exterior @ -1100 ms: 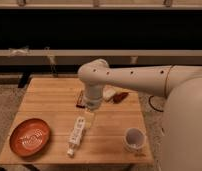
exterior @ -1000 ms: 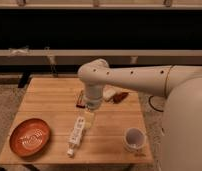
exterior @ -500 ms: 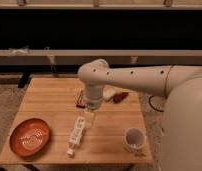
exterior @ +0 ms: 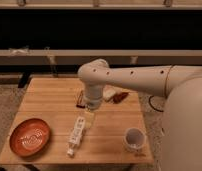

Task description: Place the white sponge in the ceramic cup

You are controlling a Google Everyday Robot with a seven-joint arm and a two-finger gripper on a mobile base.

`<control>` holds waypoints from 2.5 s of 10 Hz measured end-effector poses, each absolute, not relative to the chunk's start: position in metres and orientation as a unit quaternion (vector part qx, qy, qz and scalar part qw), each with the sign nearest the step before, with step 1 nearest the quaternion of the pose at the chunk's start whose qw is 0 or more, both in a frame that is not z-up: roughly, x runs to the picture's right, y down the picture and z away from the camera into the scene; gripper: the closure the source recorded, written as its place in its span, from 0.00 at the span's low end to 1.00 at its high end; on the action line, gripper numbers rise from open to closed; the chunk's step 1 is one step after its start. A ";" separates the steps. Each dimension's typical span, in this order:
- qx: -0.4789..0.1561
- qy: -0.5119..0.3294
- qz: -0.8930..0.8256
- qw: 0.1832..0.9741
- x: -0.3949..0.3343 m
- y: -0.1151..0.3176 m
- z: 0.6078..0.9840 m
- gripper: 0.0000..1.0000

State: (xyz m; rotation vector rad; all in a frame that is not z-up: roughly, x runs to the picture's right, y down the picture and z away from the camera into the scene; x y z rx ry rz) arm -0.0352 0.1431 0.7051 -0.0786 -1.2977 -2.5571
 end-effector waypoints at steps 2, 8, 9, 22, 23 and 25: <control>-0.027 -0.448 -0.883 0.136 -0.035 0.143 0.705 0.20; -0.027 -0.448 -0.883 0.136 -0.035 0.143 0.705 0.20; -0.027 -0.448 -0.883 0.136 -0.035 0.143 0.705 0.20; 0.005 -0.366 -0.928 0.068 0.007 0.035 0.880 0.20; 0.009 -0.364 -0.929 0.066 0.015 0.026 0.905 0.20; 0.016 -0.358 -0.932 0.060 0.026 0.015 0.952 0.20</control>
